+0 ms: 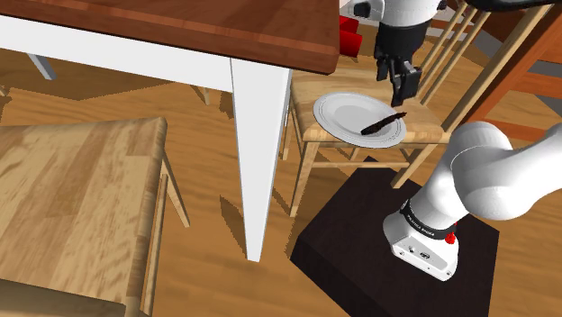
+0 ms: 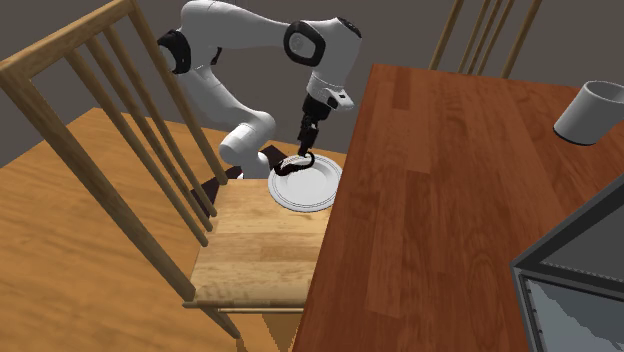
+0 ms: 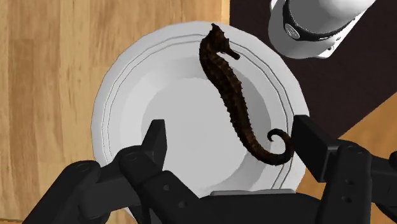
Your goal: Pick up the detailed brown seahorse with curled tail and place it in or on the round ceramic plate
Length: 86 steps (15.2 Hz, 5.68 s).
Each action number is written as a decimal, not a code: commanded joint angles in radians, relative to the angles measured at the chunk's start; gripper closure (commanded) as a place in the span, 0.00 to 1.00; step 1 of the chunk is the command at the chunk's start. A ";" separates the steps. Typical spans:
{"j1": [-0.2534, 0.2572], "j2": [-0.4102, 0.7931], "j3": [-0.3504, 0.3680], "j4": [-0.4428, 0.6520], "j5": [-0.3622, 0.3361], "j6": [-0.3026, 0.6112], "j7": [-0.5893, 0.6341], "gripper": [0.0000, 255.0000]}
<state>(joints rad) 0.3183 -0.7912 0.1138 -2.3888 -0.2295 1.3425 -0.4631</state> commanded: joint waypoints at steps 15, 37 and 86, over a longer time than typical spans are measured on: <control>0.095 -0.172 -0.125 -0.250 -0.047 0.120 -0.256 0.00; 0.119 -0.166 -0.290 -0.276 0.083 0.223 -0.356 0.00; 0.123 0.082 -0.360 -0.093 0.055 0.295 -0.422 1.00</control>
<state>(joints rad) 0.4440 -0.7687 -0.2379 -2.4488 -0.1687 1.6222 -0.8912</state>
